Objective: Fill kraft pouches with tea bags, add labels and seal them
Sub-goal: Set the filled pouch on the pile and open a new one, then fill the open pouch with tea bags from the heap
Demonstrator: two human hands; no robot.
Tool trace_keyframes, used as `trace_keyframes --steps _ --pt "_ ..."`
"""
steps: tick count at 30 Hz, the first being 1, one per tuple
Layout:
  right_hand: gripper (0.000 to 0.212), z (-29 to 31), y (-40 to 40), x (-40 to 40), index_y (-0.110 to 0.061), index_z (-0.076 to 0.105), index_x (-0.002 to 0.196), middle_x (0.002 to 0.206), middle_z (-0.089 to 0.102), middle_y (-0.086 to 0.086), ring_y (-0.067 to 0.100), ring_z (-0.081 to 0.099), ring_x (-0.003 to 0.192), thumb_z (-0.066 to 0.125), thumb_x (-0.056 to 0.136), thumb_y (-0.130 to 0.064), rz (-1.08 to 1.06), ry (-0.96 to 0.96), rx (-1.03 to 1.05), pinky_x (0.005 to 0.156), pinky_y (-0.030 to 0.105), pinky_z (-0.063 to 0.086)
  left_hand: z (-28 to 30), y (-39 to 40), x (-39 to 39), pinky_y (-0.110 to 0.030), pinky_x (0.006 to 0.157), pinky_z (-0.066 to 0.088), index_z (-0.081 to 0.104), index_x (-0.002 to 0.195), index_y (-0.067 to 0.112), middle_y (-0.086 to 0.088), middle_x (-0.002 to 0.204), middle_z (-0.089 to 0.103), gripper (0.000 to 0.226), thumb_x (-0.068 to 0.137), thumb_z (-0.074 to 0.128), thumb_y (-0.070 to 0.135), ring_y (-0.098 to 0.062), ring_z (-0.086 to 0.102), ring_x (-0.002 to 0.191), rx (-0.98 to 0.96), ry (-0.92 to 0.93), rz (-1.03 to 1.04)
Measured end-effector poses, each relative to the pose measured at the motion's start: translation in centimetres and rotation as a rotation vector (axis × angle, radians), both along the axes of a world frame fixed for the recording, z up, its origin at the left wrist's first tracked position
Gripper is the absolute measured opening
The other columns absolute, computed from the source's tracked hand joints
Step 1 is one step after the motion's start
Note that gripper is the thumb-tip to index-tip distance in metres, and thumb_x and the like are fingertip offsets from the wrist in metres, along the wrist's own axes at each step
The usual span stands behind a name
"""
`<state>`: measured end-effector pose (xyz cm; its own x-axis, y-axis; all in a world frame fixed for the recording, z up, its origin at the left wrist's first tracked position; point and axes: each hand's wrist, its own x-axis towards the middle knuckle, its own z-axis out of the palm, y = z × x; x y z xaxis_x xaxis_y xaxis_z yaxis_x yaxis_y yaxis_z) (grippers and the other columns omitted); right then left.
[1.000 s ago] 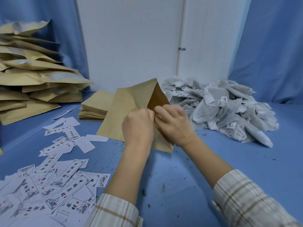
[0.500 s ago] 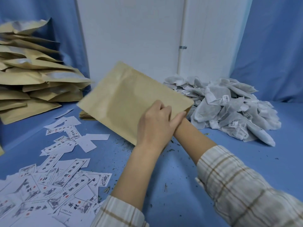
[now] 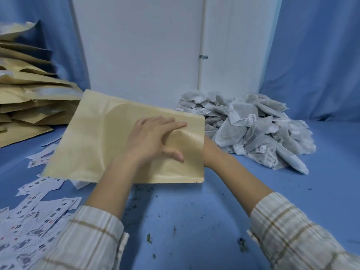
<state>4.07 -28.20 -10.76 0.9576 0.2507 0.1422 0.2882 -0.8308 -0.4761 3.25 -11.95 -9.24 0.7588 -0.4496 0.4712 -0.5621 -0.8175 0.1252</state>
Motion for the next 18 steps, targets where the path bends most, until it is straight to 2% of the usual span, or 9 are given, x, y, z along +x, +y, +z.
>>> trace_keyframes --steps 1,3,4,6,9,11,13,15,18 --pt "0.033 -1.3 -1.2 0.8 -0.004 0.049 0.123 0.118 0.056 0.014 0.027 0.053 0.109 0.051 0.091 -0.012 -0.046 -0.066 0.078 0.095 0.034 0.041 -0.2 -0.4 0.4 -0.028 0.108 0.012 0.038 0.134 0.050 0.014 0.148 0.035 0.089 0.052 0.069 0.069 -0.013 0.025 0.138 -0.033 0.018 0.018" --pt "0.028 -2.6 -3.4 0.7 -0.010 0.060 0.111 0.098 0.063 0.005 0.021 0.059 0.089 0.058 0.084 -0.012 -0.092 -0.289 0.200 0.079 0.036 0.050 -0.6 -1.2 1.3 -0.031 0.109 0.017 0.041 0.134 0.046 0.011 0.146 0.038 0.087 0.054 0.068 0.066 -0.015 0.030 0.137 -0.106 0.041 0.034" --pt "0.027 -3.2 -4.4 0.9 -0.016 0.065 0.109 0.096 0.064 0.001 0.018 0.059 0.087 0.059 0.083 -0.013 -0.141 -0.361 0.256 0.077 0.034 0.050 -0.9 -1.6 1.7 -0.032 0.108 0.020 0.043 0.134 0.044 0.010 0.144 0.042 0.085 0.055 0.067 0.065 -0.015 0.033 0.134 -0.150 0.040 0.038" --pt "0.030 -4.1 -6.2 1.6 -0.024 0.064 0.113 0.109 0.061 0.003 0.021 0.058 0.098 0.057 0.085 -0.015 -0.314 -0.442 0.256 0.083 0.033 0.048 -1.5 -2.2 2.5 -0.033 0.110 0.021 0.044 0.133 0.043 0.008 0.144 0.042 0.083 0.056 0.068 0.064 -0.016 0.034 0.134 -0.213 0.062 0.054" --pt "0.045 -5.6 -8.5 3.9 -0.030 0.048 0.131 0.128 0.044 0.014 0.032 0.046 0.115 0.055 0.087 -0.027 -0.577 -0.328 0.059 0.094 0.035 0.040 -2.4 -2.7 3.7 -0.035 0.113 0.021 0.045 0.132 0.045 0.008 0.147 0.039 0.080 0.059 0.072 0.059 -0.016 0.031 0.137 -0.287 0.117 0.064" --pt "0.057 -5.9 -9.0 4.6 -0.034 0.033 0.140 0.131 0.036 0.019 0.037 0.041 0.115 0.054 0.087 -0.040 -0.638 -0.215 -0.065 0.098 0.039 0.036 -2.9 -3.0 4.3 -0.031 0.112 0.022 0.046 0.131 0.045 0.008 0.146 0.040 0.079 0.058 0.074 0.055 -0.013 0.032 0.135 -0.331 0.137 0.052" --pt "0.065 -6.4 -9.2 5.3 -0.034 0.024 0.144 0.130 0.035 0.022 0.038 0.039 0.119 0.054 0.087 -0.044 -0.633 -0.155 -0.060 0.100 0.041 0.036 -3.3 -3.1 4.6 -0.028 0.109 0.022 0.047 0.130 0.045 0.009 0.144 0.042 0.079 0.057 0.077 0.053 -0.011 0.034 0.132 -0.364 0.161 0.047" --pt "0.060 -7.2 -9.4 5.9 -0.028 0.031 0.141 0.126 0.042 0.020 0.036 0.040 0.120 0.056 0.087 -0.038 -0.637 -0.227 0.025 0.098 0.040 0.038 -3.6 -3.2 4.9 -0.029 0.110 0.022 0.048 0.129 0.046 0.009 0.144 0.042 0.079 0.056 0.078 0.052 -0.011 0.034 0.133 -0.376 0.183 0.049" --pt "0.030 -7.6 -9.8 6.0 -0.014 0.058 0.118 0.105 0.061 0.015 0.030 0.053 0.101 0.051 0.092 -0.028 -0.604 -0.483 0.209 0.084 0.034 0.042 -3.7 -3.2 5.2 -0.031 0.112 0.023 0.049 0.129 0.045 0.008 0.144 0.043 0.081 0.054 0.080 0.051 -0.011 0.035 0.133 -0.382 0.193 0.056"
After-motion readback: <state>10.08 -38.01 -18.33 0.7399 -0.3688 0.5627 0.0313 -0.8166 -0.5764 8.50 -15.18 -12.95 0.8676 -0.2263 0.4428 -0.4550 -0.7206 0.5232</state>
